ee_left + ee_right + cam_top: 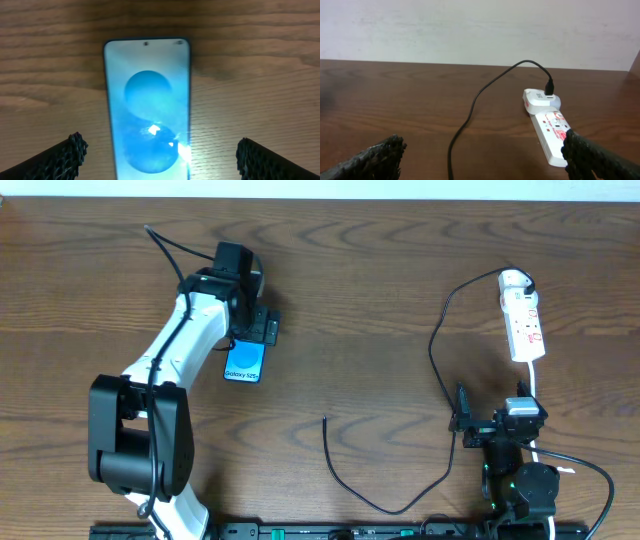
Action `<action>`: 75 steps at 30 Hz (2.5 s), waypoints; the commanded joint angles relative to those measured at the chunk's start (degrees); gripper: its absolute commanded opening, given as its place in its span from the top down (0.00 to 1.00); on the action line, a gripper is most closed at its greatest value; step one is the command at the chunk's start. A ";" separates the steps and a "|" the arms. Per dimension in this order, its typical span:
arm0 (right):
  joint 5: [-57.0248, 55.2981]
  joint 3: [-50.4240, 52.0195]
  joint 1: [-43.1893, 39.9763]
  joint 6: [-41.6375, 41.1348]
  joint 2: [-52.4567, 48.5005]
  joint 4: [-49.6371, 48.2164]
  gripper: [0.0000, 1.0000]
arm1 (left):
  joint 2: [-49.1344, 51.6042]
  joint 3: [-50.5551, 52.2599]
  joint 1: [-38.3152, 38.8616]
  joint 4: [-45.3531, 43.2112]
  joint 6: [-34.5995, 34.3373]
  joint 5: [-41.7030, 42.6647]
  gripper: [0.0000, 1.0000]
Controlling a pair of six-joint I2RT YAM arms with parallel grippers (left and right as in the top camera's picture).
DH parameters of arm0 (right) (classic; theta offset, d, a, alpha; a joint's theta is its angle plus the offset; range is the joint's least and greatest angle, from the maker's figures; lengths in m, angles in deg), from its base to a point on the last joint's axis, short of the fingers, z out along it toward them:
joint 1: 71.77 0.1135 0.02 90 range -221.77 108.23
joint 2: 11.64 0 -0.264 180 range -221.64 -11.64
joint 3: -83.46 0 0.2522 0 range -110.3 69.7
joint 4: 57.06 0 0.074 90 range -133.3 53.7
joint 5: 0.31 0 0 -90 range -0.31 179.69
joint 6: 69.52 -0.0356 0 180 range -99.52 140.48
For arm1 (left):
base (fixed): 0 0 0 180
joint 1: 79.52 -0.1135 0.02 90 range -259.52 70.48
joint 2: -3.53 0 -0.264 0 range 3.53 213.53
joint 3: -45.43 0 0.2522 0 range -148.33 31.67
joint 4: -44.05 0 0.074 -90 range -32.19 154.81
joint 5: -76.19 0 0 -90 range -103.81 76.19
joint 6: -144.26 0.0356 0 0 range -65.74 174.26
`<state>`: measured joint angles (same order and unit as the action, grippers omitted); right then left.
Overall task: Plug charger to phone and switch on socket
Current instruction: 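Lower the left gripper down toward the phone screen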
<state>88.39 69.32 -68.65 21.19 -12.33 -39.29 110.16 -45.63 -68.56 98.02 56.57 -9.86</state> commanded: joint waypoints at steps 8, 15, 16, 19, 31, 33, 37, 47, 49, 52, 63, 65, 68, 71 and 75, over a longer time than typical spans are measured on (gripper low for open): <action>-0.50 0.07 -0.42 0.66 0.37 0.22 0.01 | 4.13 0.07 0.85 -0.04 -0.70 -1.64 0.02; -0.50 0.07 -0.42 0.66 0.37 0.22 0.01 | 4.61 0.07 0.83 -0.11 -0.72 -2.54 0.02; -0.50 0.07 -0.42 0.66 0.37 0.22 0.01 | 4.61 0.07 0.79 -0.04 -0.87 -3.26 0.02; -0.50 0.07 -0.42 0.66 0.37 0.22 0.01 | 4.61 0.07 0.50 -0.02 -0.98 -3.54 0.02; -0.50 0.07 -0.42 0.66 0.37 0.22 0.01 | 4.61 0.11 -0.74 -0.02 -2.16 0.94 0.02; -0.48 0.07 -0.42 0.66 0.37 0.22 0.01 | 4.61 0.11 -0.70 -0.02 -2.16 0.94 0.02; -0.50 0.07 -0.42 0.66 0.37 0.22 0.01 | 4.61 0.11 -0.70 -0.02 -2.19 0.76 0.02; -0.50 0.07 -0.42 0.66 0.37 0.22 0.01 | 4.61 0.33 -0.70 -0.02 -2.21 -0.52 0.02; -0.50 0.07 -0.42 0.66 0.37 0.22 0.01 | 4.61 0.37 -0.70 -0.02 -2.21 -0.52 0.02; -0.50 0.07 -0.42 0.66 0.37 0.22 0.01 | 4.61 0.50 -0.70 -0.04 -2.21 -0.50 0.02; -0.50 0.07 -0.42 0.66 0.37 0.22 0.01 | 4.61 0.70 -0.70 -0.20 -2.21 -0.55 0.02; -0.50 0.07 -0.42 0.66 0.37 0.22 0.01 | 4.61 0.72 -0.70 -0.28 -2.19 -0.55 0.02; -0.50 0.07 -0.42 0.66 0.37 0.22 0.01 | 4.61 0.81 -0.70 -0.28 -2.19 -0.55 0.02; -0.50 0.07 -0.42 0.66 0.37 0.22 0.01 | 4.61 1.22 -0.70 -0.48 -2.21 -0.55 0.02; -0.50 0.07 -0.42 0.66 0.37 0.22 0.01 | 4.61 1.33 -0.70 -0.42 -2.21 -0.55 0.02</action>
<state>88.39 69.32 -68.65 21.19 -12.33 -39.27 114.14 -45.17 -69.19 97.60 55.30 -9.66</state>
